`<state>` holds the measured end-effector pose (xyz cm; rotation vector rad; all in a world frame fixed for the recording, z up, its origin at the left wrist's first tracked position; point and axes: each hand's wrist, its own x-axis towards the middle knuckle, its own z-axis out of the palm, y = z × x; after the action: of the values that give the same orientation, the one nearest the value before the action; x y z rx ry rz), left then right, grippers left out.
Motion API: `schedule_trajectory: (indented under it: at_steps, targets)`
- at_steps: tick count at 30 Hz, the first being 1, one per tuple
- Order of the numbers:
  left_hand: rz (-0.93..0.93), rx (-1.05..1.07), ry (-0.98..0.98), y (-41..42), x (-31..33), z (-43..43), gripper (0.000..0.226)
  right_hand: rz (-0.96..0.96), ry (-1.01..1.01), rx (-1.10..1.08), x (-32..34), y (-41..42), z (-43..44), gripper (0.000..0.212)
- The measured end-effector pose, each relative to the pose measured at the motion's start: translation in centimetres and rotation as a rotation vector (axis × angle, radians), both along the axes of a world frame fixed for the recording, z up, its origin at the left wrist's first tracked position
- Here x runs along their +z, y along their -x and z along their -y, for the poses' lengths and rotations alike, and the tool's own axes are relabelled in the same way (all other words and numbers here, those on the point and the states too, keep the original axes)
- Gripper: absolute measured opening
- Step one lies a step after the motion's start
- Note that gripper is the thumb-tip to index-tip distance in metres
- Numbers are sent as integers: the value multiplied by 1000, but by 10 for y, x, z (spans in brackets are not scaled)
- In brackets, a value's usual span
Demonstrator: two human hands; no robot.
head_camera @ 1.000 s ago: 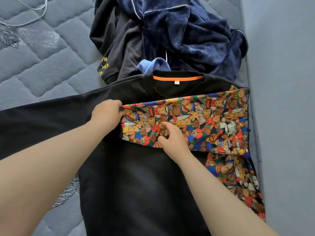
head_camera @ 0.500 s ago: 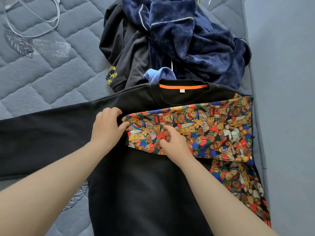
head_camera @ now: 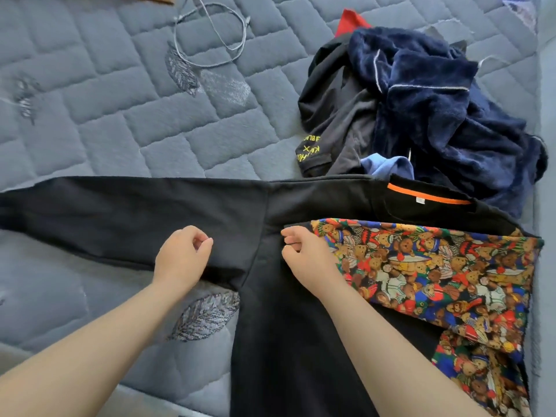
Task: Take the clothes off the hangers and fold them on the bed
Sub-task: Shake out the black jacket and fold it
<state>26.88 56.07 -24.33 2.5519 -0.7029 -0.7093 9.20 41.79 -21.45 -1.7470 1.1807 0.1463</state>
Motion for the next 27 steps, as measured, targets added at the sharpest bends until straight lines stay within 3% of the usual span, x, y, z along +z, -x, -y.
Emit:
schedule_trajectory:
  at_steps: [9, 16, 21, 27]
  targets:
    - [-177, 368, -80, -73, -21, -96, 21, -7, 1, 193, -4, -109, -56, 35]
    - [-369, 679, -34, -132, -35, -150, 37, -28, 58, 441, -17, -205, -98, 44]
    - [-678, 1045, 331, -180, -40, -168, 32, -38, 58, 542, -27, -270, -122, 55]
    - [-756, 1096, 566, -219, -47, -168, 28, -103, 5, 480, -40, -295, -140, 49]
